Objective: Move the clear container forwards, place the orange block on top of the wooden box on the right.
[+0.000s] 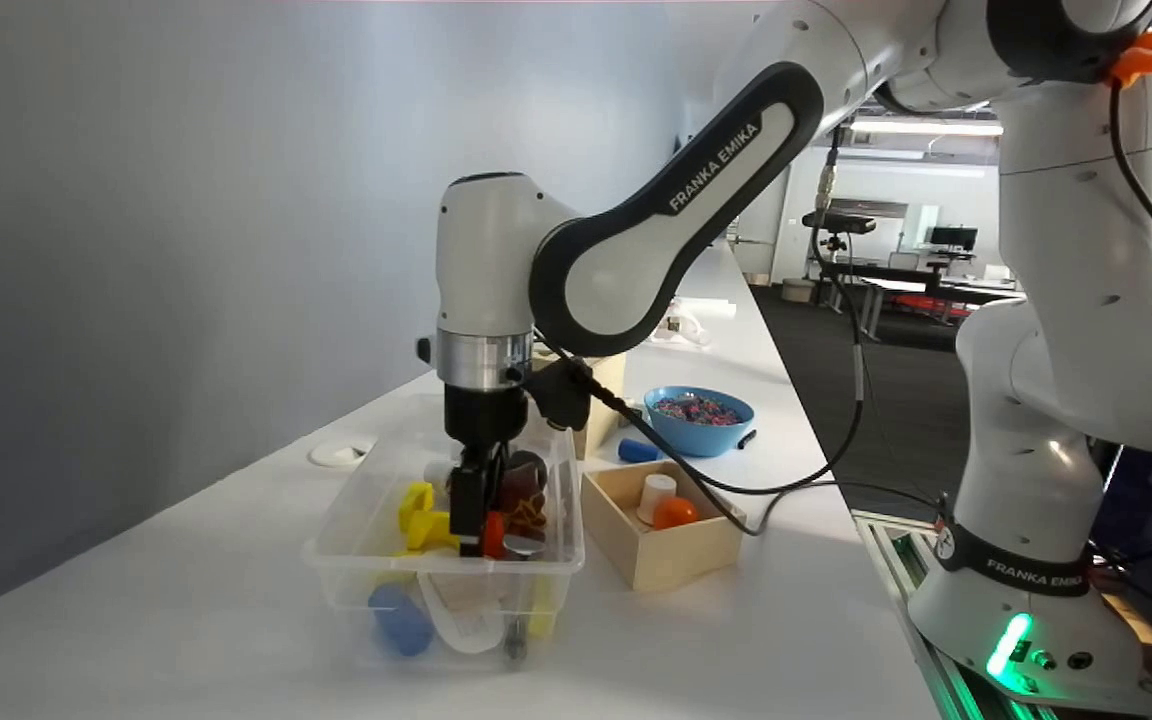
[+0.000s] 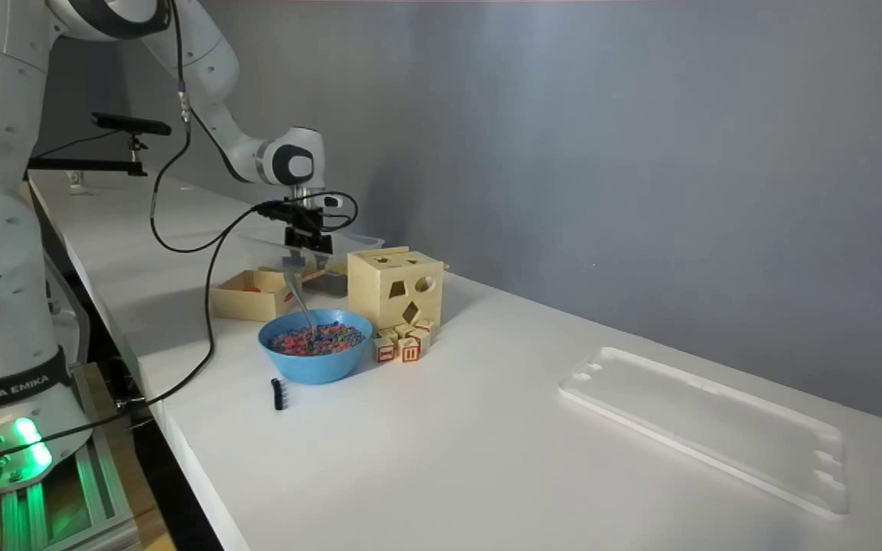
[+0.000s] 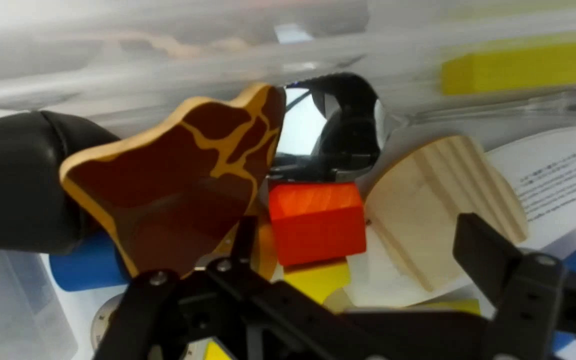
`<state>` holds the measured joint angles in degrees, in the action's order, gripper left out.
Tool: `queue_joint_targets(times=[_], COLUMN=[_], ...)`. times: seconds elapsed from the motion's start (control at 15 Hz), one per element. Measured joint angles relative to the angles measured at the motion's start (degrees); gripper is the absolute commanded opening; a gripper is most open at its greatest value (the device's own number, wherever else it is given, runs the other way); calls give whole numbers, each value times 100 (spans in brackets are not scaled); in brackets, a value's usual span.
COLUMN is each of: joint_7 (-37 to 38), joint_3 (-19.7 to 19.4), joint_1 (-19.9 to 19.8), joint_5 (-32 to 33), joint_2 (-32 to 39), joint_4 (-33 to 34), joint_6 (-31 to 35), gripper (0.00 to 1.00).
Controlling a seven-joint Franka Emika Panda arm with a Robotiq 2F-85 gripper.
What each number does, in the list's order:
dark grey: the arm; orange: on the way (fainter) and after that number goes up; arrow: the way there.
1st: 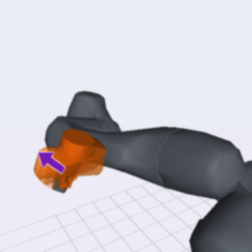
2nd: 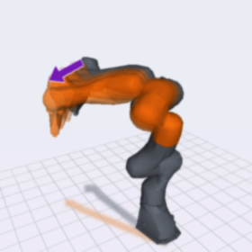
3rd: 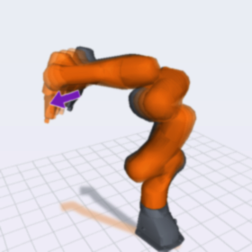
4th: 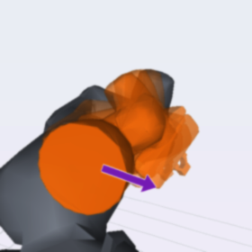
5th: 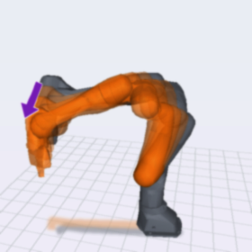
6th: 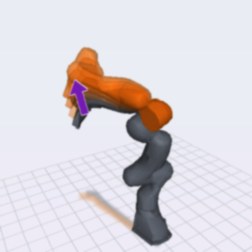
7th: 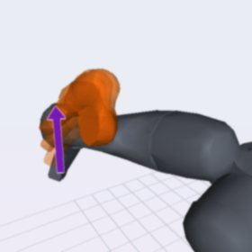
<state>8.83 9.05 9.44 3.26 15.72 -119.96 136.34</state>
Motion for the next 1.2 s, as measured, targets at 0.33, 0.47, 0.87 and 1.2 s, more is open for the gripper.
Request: queue_joint_targets(times=[0.33,0.47,0.87,1.2], joint_7=[-163,-237,-390,-182], joint_3=[-8,-9,-8,-8], joint_1=[-6,-8,5,169], joint_5=[-45,-45,-35,95], joint_2=[57,57,47,-257], joint_4=[4,8,15,4], joint_6=[46,124,159,160], gripper=[66,50,19,19])
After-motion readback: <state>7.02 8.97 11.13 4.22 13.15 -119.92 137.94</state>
